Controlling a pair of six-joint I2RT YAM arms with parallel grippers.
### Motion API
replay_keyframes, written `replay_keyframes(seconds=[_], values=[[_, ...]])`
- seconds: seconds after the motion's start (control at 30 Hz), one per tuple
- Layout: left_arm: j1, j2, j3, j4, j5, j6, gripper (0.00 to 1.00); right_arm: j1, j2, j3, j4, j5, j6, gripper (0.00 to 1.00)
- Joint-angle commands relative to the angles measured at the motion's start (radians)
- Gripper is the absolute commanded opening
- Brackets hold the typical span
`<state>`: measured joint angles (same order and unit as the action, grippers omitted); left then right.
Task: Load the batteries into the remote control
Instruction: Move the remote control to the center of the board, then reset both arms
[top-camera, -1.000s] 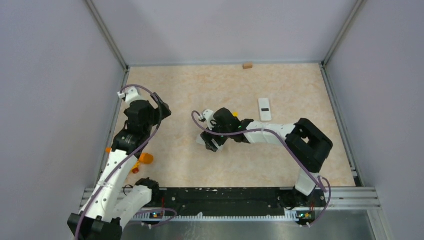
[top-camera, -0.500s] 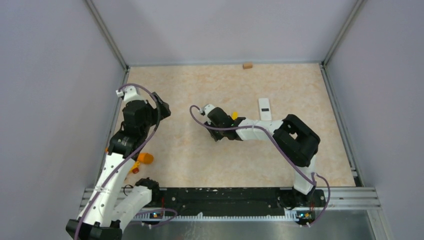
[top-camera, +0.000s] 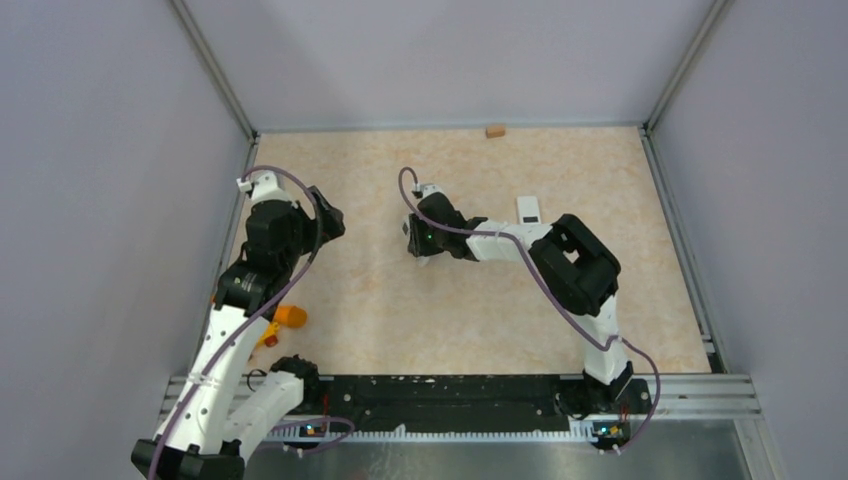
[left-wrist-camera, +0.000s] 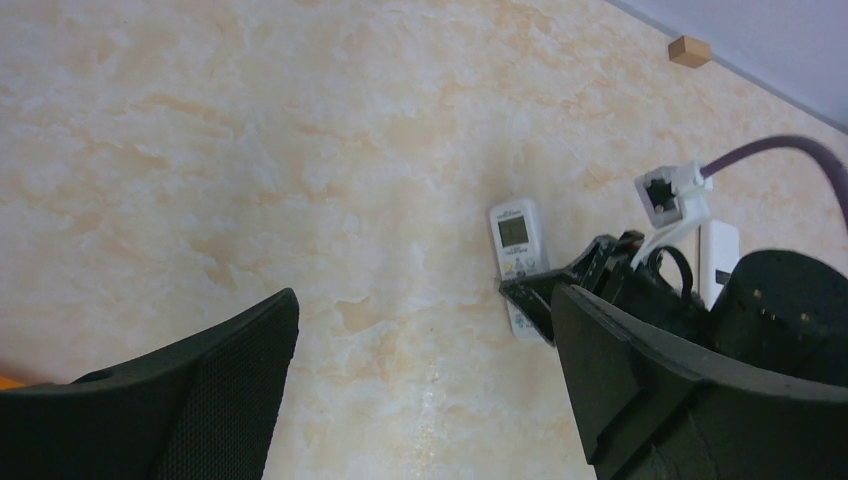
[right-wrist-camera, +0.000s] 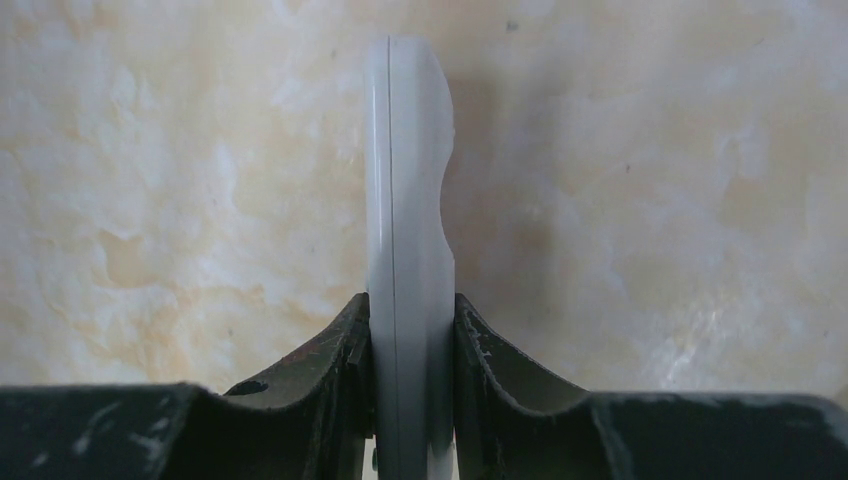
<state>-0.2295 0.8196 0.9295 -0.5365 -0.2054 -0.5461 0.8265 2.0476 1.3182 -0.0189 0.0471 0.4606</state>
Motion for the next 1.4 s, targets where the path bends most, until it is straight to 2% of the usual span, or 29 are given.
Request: replay_keyframes(seconds=[0.0,0.27,0.5,0.6,0.8,1.0,1.17,1.37], values=[[0.005,0.026,0.036,0.008,0.078,0.020,0.99,-0.067,0.061,0.066,0.090,-0.146,0.097,0.30],[0.005,0.124,0.086,-0.044,0.148,0.043,0.99,-0.126,0.112,0.108,0.055,-0.179,0.061,0.56],[0.005,0.122,0.099,-0.069,0.142,0.060,0.99,-0.162,-0.004,0.047,0.031,-0.116,0.003,0.68],[0.005,0.110,0.105,-0.072,0.133,0.080,0.99,-0.162,-0.125,-0.003,0.023,-0.068,-0.044,0.73],[0.005,0.045,0.126,-0.095,0.125,0.141,0.99,-0.164,-0.464,-0.188,-0.018,0.099,-0.057,0.76],[0.004,-0.043,0.163,-0.108,0.105,0.147,0.99,-0.164,-0.859,-0.319,-0.236,0.382,-0.079,0.89],[0.004,-0.132,0.189,-0.119,0.080,0.141,0.99,-0.165,-1.178,-0.353,-0.391,0.609,-0.148,0.92],[0.004,-0.203,0.253,-0.161,0.043,0.175,0.99,-0.165,-1.481,-0.293,-0.535,0.794,-0.227,0.94]])
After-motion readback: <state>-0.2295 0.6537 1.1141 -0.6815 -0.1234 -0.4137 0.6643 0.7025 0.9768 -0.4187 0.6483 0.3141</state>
